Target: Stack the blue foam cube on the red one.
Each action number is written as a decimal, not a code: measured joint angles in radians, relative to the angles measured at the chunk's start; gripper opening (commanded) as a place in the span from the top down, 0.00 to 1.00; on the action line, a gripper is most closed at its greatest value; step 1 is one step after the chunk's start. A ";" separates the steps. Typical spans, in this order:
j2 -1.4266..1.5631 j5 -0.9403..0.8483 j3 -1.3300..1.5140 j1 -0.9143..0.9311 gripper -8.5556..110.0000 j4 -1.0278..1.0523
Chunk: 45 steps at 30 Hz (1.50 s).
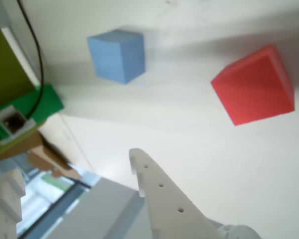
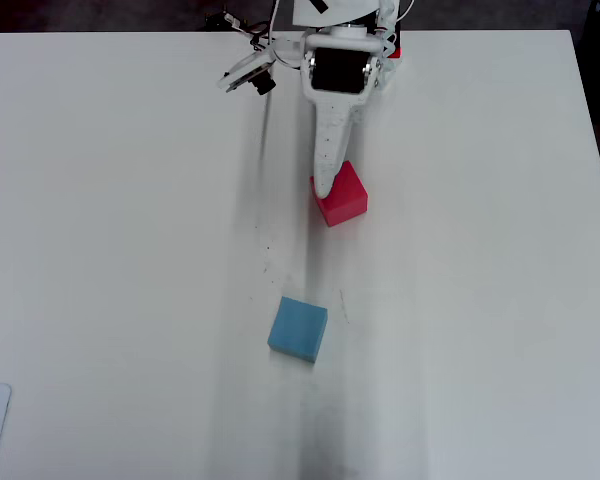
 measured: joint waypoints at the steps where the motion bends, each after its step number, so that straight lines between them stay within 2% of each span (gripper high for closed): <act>1: -0.041 0.000 -0.041 0.009 0.65 0.000; 8: -0.410 0.014 -0.304 0.058 0.62 0.041; 22: -0.917 0.063 -0.706 0.067 0.61 0.160; 33: -1.149 0.109 -0.853 0.012 0.63 0.166; 45: -1.256 0.138 -0.919 -0.009 0.66 0.149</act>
